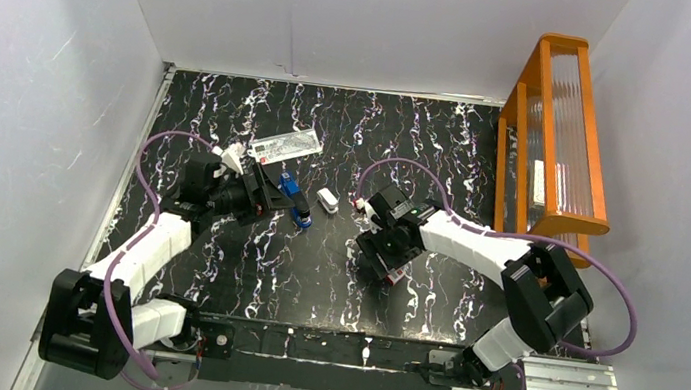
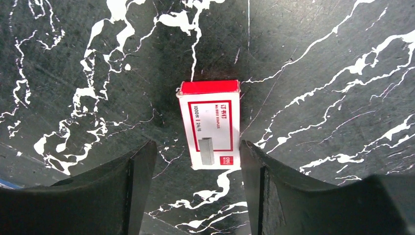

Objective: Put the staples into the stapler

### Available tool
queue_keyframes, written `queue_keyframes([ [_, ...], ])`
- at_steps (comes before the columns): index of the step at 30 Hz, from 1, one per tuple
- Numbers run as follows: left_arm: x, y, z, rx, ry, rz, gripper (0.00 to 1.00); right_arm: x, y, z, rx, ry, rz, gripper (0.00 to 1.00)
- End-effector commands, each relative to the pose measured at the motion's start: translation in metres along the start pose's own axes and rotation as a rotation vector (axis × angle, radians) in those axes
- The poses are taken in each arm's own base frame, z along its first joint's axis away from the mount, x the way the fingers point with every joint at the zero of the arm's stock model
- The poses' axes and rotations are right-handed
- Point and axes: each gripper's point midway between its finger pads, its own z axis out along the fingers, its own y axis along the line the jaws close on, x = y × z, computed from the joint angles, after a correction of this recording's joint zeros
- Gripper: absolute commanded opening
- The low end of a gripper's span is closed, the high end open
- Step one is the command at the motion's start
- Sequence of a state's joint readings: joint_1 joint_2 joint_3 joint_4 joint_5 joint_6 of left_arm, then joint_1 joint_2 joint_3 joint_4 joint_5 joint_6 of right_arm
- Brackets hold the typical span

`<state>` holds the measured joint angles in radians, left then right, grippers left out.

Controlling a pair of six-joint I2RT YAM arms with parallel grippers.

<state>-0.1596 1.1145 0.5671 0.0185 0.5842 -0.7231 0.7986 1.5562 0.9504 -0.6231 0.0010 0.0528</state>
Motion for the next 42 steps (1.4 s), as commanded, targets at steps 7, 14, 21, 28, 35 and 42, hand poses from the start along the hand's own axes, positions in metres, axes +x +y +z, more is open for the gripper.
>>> queue_keyframes([
  [7, 0.008, -0.012, 0.006, 0.061, 0.091, -0.049, 0.76, -0.004, -0.010, 0.012, 0.053, 0.039, -0.019, 0.65],
  [14, 0.011, -0.009, 0.008, 0.046, 0.102, -0.079, 0.77, -0.012, -0.008, 0.010, 0.039, 0.015, -0.049, 0.45],
  [21, 0.046, -0.011, 0.005, 0.061, 0.196, -0.161, 0.71, -0.037, 0.033, -0.007, -0.165, -0.164, -0.290, 0.41],
  [28, 0.092, -0.017, 0.016, 0.103, 0.370, -0.195, 0.63, -0.053, 0.053, -0.012, -0.233, -0.250, -0.412, 0.42],
  [35, 0.098, -0.033, 0.020, 0.287, 0.295, -0.239, 0.49, -0.059, 0.075, -0.005, -0.326, -0.287, -0.484, 0.44],
  [42, 0.110, -0.034, 0.026, 0.298, 0.293, -0.208, 0.47, -0.065, 0.091, 0.003, -0.357, -0.291, -0.532, 0.46],
])
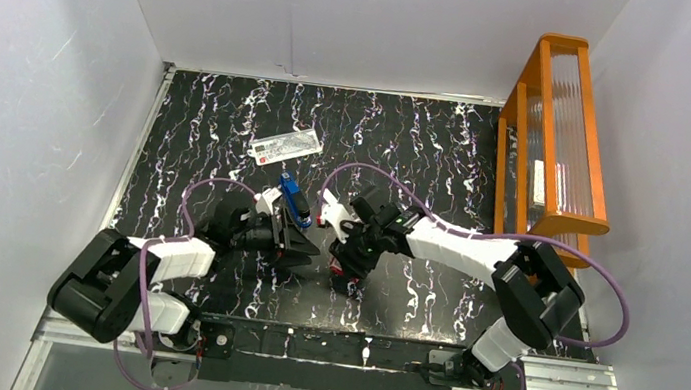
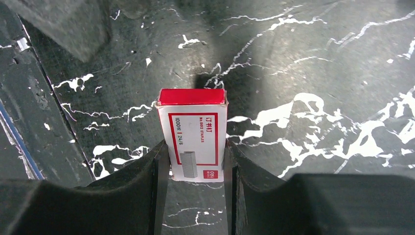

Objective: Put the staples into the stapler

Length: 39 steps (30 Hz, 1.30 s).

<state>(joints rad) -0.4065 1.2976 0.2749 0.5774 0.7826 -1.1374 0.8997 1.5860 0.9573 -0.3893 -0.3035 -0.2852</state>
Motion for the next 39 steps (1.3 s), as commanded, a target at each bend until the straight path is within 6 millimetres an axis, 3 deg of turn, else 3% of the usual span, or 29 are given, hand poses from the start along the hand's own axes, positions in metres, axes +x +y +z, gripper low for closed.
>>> queue_keyframes([
  [1, -0.003, -0.016, 0.004, 0.077, -0.027, 0.054, 0.46, -0.023, 0.007, 0.008, -0.033, -0.059, -0.071, 0.46],
  [6, 0.003, 0.000, 0.011, 0.042, -0.014, 0.031, 0.37, -0.027, 0.012, 0.015, -0.050, -0.056, -0.089, 0.47],
  [10, 0.009, 0.004, 0.018, 0.045, 0.006, 0.026, 0.35, -0.029, 0.015, 0.017, -0.046, -0.057, -0.102, 0.49],
  [19, 0.011, 0.006, 0.025, 0.041, 0.014, 0.041, 0.19, -0.030, 0.019, 0.021, -0.046, -0.050, -0.110, 0.49],
  [27, 0.015, 0.024, 0.029, -0.011, 0.021, 0.030, 0.19, -0.033, 0.018, 0.023, -0.036, -0.051, -0.108, 0.49],
  [39, 0.020, 0.022, 0.034, -0.004, 0.059, 0.047, 0.16, -0.040, 0.019, 0.023, -0.030, -0.061, -0.131, 0.49],
])
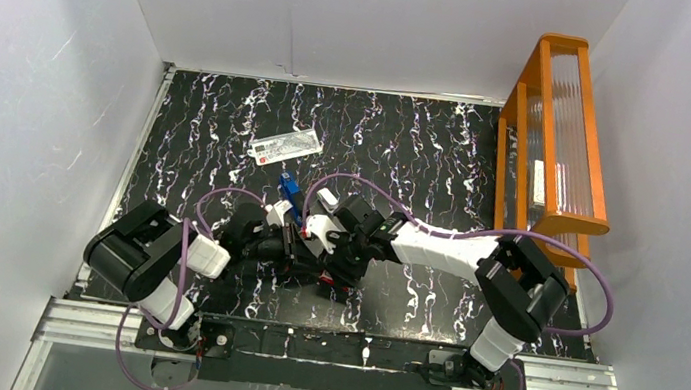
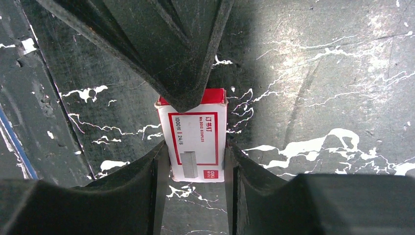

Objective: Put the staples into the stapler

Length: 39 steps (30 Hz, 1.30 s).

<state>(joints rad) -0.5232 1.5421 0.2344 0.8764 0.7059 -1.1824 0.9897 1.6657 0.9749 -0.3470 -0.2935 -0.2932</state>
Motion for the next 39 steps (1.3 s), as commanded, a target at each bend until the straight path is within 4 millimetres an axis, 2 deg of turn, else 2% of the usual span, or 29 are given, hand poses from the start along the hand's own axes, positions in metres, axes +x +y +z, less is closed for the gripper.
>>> queue_keyframes([
  [1, 0.005, -0.004, 0.004, 0.016, 0.031, 0.039, 0.15, -0.039, -0.005, -0.005, 0.019, -0.095, -0.061, 0.49],
  [9, 0.009, -0.009, 0.005, 0.030, 0.052, 0.057, 0.10, -0.040, -0.012, 0.003, 0.050, -0.061, -0.056, 0.50],
  [18, 0.013, 0.011, 0.007, -0.029, 0.057, -0.021, 0.07, -0.025, -0.021, 0.011, 0.102, -0.009, -0.013, 0.54],
  [23, 0.012, 0.010, 0.008, -0.028, 0.058, -0.025, 0.08, -0.025, -0.020, 0.011, 0.102, -0.020, -0.010, 0.57],
  [32, 0.009, 0.015, 0.008, -0.053, 0.025, -0.049, 0.08, -0.026, -0.018, 0.010, 0.098, -0.045, -0.022, 0.52],
  [34, 0.007, 0.015, 0.008, -0.058, 0.018, -0.046, 0.00, -0.028, -0.019, 0.005, 0.110, -0.066, -0.042, 0.57],
  [39, 0.007, 0.017, 0.005, -0.102, 0.026, -0.001, 0.00, -0.016, -0.032, -0.011, 0.209, -0.037, -0.120, 0.81],
])
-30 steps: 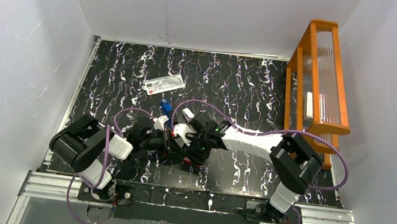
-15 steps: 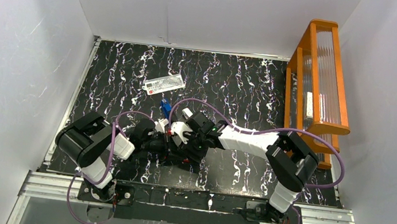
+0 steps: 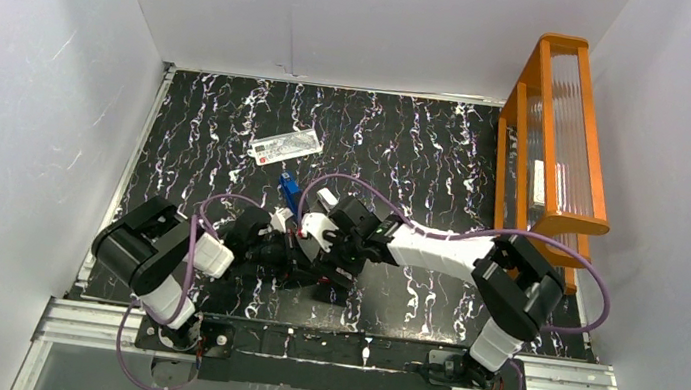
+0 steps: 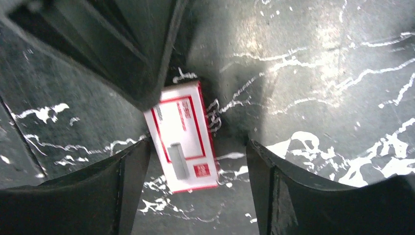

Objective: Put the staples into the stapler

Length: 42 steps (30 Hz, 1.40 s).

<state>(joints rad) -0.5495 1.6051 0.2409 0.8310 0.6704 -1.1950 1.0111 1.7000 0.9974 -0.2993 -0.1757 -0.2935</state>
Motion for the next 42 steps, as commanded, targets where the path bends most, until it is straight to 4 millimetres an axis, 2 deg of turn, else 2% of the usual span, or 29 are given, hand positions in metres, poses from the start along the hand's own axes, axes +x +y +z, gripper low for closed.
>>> queue_keyframes([
  [1, -0.001, -0.006, -0.004, -0.024, 0.004, 0.083, 0.00, -0.003, -0.016, -0.019, 0.107, -0.029, -0.097, 0.84],
  [4, 0.000, -0.006, -0.009, -0.056, 0.020, 0.132, 0.00, 0.008, -0.009, -0.021, 0.064, -0.003, -0.126, 0.87],
  [9, -0.003, -0.008, -0.013, -0.077, 0.036, 0.205, 0.00, 0.017, 0.007, -0.021, -0.025, -0.048, -0.158, 0.82],
  [16, -0.001, 0.002, -0.012, -0.093, 0.069, 0.151, 0.00, 0.024, 0.011, -0.017, -0.070, -0.036, -0.164, 0.75],
  [17, -0.001, 0.000, -0.012, -0.085, 0.070, 0.143, 0.02, 0.023, 0.010, -0.017, -0.065, -0.043, -0.162, 0.75],
  [22, -0.004, -0.004, -0.009, -0.076, 0.062, 0.112, 0.30, 0.021, 0.007, -0.017, -0.060, -0.061, -0.162, 0.66],
  [26, -0.007, -0.003, -0.010, -0.088, 0.035, 0.106, 0.36, 0.023, 0.005, -0.018, -0.044, -0.056, -0.169, 0.56],
  [31, -0.014, 0.001, -0.007, -0.113, 0.008, 0.106, 0.29, 0.019, 0.001, -0.022, -0.018, -0.075, -0.176, 0.49],
  [33, -0.015, 0.003, -0.005, -0.121, 0.011, 0.101, 0.27, 0.019, 0.001, -0.022, -0.016, -0.076, -0.176, 0.49],
  [37, -0.018, 0.009, -0.005, -0.157, 0.008, 0.111, 0.23, 0.022, 0.001, -0.019, -0.013, -0.071, -0.174, 0.57],
  [40, -0.020, 0.006, -0.003, -0.151, 0.007, 0.121, 0.17, 0.022, 0.002, -0.018, -0.024, -0.073, -0.175, 0.57],
  [42, -0.020, 0.005, -0.003, -0.152, 0.010, 0.119, 0.11, 0.021, 0.002, -0.017, -0.020, -0.075, -0.176, 0.53],
])
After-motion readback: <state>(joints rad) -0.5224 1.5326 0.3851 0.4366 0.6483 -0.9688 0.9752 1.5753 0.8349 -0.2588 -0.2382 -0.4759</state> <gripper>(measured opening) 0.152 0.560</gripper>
